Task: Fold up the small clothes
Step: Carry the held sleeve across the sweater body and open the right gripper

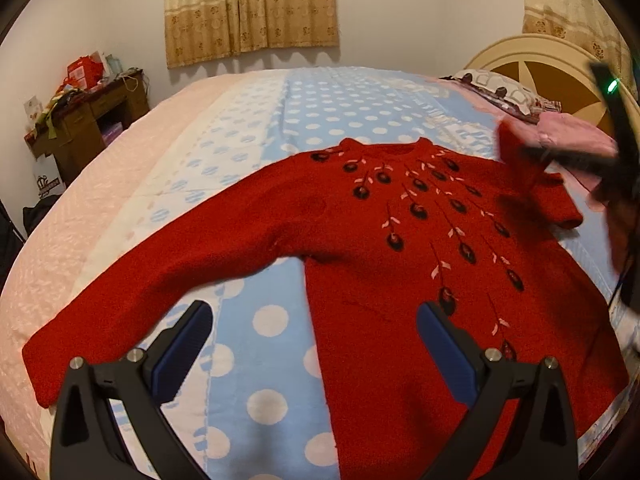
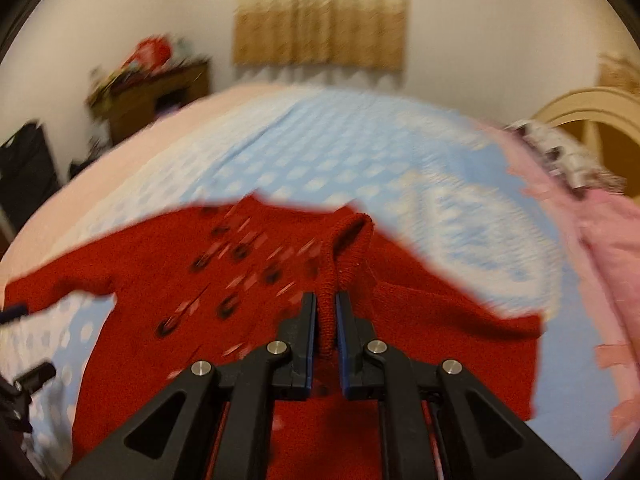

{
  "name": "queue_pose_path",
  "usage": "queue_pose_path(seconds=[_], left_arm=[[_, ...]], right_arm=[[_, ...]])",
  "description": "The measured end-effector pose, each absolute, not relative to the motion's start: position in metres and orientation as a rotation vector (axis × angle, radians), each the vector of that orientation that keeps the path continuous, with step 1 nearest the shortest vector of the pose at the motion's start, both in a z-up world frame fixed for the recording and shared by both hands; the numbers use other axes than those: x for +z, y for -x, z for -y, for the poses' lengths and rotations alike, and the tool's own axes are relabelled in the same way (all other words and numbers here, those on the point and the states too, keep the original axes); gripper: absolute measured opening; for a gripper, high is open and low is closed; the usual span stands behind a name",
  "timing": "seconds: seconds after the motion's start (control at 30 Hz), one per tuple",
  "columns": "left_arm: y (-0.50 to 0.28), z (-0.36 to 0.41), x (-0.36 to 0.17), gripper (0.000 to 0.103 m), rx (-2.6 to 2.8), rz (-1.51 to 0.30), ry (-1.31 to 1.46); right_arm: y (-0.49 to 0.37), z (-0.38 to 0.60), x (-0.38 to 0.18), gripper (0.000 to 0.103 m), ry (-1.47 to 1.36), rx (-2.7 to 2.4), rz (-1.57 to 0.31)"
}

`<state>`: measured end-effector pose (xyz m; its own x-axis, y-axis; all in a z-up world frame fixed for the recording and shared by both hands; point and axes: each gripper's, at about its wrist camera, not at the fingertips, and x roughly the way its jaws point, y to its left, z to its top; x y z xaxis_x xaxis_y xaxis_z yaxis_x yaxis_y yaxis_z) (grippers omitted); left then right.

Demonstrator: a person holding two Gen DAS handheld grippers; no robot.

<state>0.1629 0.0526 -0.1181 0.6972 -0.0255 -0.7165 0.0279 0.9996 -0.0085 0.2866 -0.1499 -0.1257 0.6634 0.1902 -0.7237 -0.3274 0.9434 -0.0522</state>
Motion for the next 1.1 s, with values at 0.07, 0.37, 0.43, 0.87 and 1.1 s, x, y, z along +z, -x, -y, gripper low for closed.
queue_pose_path(seconds=[0.07, 0.37, 0.43, 0.87, 1.1], left_arm=[[-0.167, -0.052, -0.118, 0.103, -0.042, -0.806, -0.001], [-0.202, -0.030, -0.119, 0.094, -0.168, -0.844, 0.041], [-0.214, -0.011, -0.120, 0.094, -0.210, -0.849, 0.021], [-0.284, 0.072, -0.149, 0.063, -0.346, -1.032, 0.103], [-0.291, 0.074, -0.142, 0.069, -0.388, -1.060, 0.117]], right_arm=[[-0.285, 0.141, -0.150, 0.023, 0.184, 0.345, -0.860], [-0.225, 0.207, -0.152, 0.061, 0.098, 0.325, -0.867], [-0.224, 0.227, -0.145, 0.061, 0.086, 0.286, -0.858], [-0.215, 0.311, -0.163, 0.061, -0.017, 0.078, -0.810], [-0.209, 0.313, -0.164, 0.061, -0.011, 0.102, -0.771]])
